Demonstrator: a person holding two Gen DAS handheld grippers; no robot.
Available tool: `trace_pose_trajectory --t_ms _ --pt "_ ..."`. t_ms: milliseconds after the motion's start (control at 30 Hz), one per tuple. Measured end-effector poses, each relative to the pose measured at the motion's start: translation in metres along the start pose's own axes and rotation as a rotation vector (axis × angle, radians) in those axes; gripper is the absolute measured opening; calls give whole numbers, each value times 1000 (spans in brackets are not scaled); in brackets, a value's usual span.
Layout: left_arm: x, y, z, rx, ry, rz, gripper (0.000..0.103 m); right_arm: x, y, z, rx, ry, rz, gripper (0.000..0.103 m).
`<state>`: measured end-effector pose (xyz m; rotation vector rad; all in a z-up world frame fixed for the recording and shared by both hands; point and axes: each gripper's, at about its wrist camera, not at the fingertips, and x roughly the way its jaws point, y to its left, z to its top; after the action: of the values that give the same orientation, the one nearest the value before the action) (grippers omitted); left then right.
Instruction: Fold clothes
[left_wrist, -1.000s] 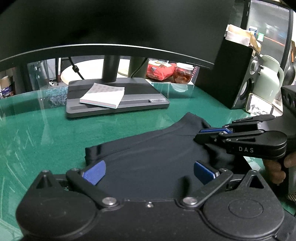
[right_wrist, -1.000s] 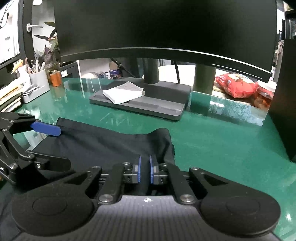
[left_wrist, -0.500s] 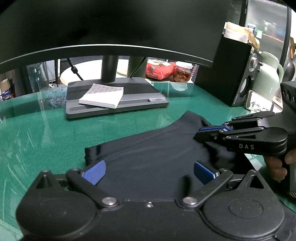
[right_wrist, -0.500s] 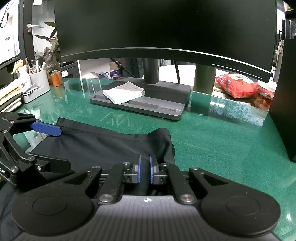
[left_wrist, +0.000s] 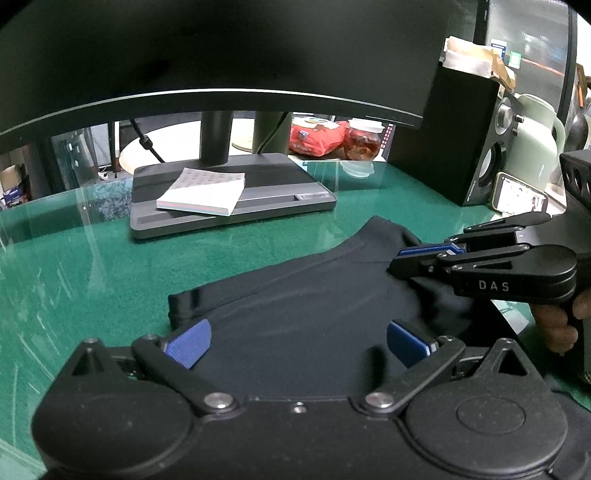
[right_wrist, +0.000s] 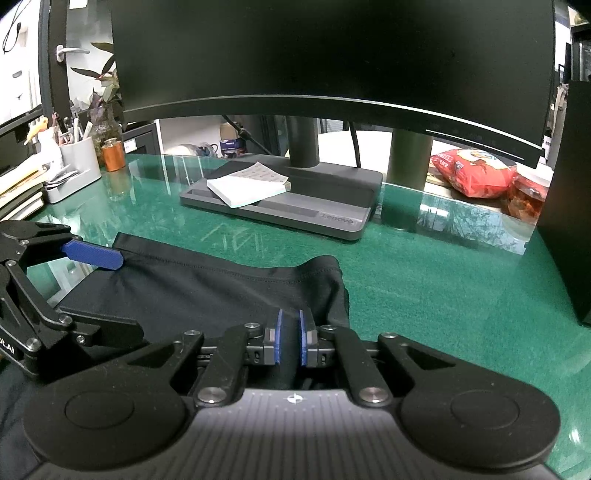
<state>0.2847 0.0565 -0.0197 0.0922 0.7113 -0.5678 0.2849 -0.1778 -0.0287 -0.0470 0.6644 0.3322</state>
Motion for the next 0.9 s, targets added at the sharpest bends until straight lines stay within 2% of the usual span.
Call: trace_pose_trajectory --t_ms 100,200,333,467,900 --pt "0 -1 0 11 1 4 102 -6 9 0 -37 -28 18 14" --pt "0 -2 -1 17 2 8 102 -4 12 -1 -51 -12 42 17" --pt "0 -2 -1 14 2 5 102 0 10 -1 -54 -1 15 24" --pt "1 -2 -1 16 2 5 102 1 1 0 -17 8 21 23" --pt "0 -1 -1 23 3 7 102 1 3 -1 -27 6 16 23"
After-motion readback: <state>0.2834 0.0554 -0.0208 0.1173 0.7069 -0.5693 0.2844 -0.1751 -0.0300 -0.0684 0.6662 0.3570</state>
